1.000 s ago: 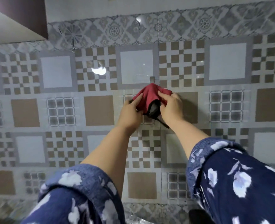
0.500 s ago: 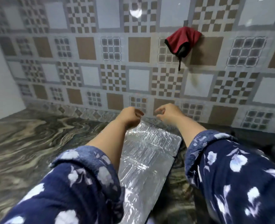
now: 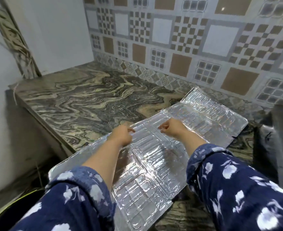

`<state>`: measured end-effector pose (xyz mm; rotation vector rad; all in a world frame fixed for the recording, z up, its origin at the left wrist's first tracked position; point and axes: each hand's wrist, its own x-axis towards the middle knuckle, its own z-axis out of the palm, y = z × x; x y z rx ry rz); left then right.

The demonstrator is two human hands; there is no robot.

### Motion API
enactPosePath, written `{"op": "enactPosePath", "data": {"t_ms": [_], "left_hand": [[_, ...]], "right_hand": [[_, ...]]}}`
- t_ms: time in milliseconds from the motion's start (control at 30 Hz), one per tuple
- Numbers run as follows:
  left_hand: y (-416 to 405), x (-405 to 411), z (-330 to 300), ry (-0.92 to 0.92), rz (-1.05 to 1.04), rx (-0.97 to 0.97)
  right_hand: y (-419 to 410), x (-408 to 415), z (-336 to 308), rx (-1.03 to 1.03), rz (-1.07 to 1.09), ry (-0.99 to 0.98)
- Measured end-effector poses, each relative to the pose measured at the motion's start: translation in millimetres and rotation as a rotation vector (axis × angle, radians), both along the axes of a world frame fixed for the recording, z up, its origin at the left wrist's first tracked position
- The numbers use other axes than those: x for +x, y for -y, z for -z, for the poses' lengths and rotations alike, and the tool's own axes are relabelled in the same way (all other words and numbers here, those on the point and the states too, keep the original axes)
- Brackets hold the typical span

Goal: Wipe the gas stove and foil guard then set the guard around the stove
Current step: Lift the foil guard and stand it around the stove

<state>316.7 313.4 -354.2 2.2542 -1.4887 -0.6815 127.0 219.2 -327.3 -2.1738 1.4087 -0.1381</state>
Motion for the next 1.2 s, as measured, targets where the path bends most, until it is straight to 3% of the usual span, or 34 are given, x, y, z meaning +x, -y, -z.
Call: {"op": "enactPosePath", "data": {"t_ms": [200,533,667,767,967,1200], "left_hand": [[-6,21,28,0.132,-0.151,-0.034],[20,35,53,0.159,-0.256,-0.044],[25,41,52,0.143,-0.232,-0.012],[27,43,50,0.160,-0.220,0.011],[28,56,26,-0.111,-0.268,-0.127],[19,83,-36,-0.035,-0.264,-0.226]], "right_hand": [[25,34,38,0.006,-0.094,-0.042],[104,90,68,-0.211,-0.357,-0.233],[113,96,69,-0.277,-0.373,-0.150],[114,98,62,-0.209,-0.401,-0.087],[113,97,31,-0.138,-0.333,-0.018],[106,105,-21,-0.163,-0.373,0.143]]}}
